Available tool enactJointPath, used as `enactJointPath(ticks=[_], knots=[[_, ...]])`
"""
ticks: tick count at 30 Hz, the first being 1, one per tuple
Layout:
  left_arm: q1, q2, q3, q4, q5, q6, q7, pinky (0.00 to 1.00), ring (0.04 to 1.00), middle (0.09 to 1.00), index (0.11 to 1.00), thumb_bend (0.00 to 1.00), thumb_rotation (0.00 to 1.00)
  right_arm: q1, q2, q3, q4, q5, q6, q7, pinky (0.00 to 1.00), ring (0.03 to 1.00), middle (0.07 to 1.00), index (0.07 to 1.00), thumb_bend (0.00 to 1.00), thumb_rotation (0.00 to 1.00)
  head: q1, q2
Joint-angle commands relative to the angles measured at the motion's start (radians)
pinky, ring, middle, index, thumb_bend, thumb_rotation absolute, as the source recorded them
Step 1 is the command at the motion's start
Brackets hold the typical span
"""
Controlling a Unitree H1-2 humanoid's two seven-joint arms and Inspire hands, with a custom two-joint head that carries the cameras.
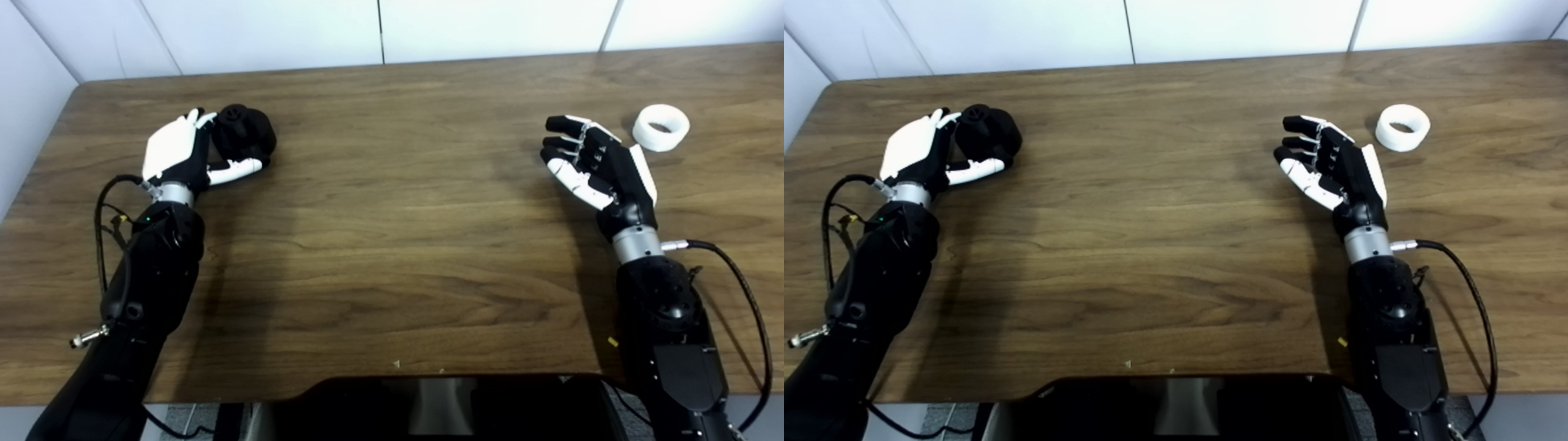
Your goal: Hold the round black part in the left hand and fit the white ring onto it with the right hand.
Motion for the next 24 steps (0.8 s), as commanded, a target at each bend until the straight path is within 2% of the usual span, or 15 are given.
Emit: enactJointPath(ticks=[1, 6, 10, 17, 24], knots=[[-0.058, 0.017, 0.000, -0.007, 0.009, -0.015, 0.029, 1.00, 1.000, 1.000, 0.879, 1.00, 0.66, -0.034, -0.002, -0.005, -0.035, 0.008, -0.018, 0.007, 0.66, 0.728, 0.767, 0.706, 0.53, 0.29, 0.001, 0.001], [-0.062, 0.006, 0.001, -0.004, 0.005, -0.009, 0.042, 1.00, 1.000, 1.000, 0.870, 1.00, 0.64, -0.033, -0.005, -0.001, -0.037, -0.001, -0.019, 0.005, 0.66, 0.726, 0.763, 0.702, 0.52, 0.28, -0.003, 0.002], [-0.064, -0.014, 0.032, 0.024, -0.018, -0.040, 0.115, 1.00, 1.000, 1.000, 0.795, 1.00, 0.55, -0.032, -0.006, -0.003, -0.042, 0.004, -0.010, 0.008, 0.67, 0.734, 0.770, 0.704, 0.52, 0.28, -0.009, 0.002], [-0.069, -0.023, 0.050, 0.066, -0.026, -0.093, 0.195, 1.00, 1.000, 1.000, 0.720, 0.99, 0.47, -0.034, -0.011, -0.004, -0.041, -0.002, -0.014, 0.006, 0.67, 0.726, 0.762, 0.697, 0.53, 0.30, -0.009, 0.004], [-0.067, -0.023, 0.050, 0.071, -0.036, -0.109, 0.219, 1.00, 1.000, 1.000, 0.694, 0.97, 0.42, -0.039, -0.012, -0.004, -0.036, 0.000, -0.017, 0.006, 0.66, 0.722, 0.755, 0.692, 0.53, 0.30, -0.009, 0.007]])
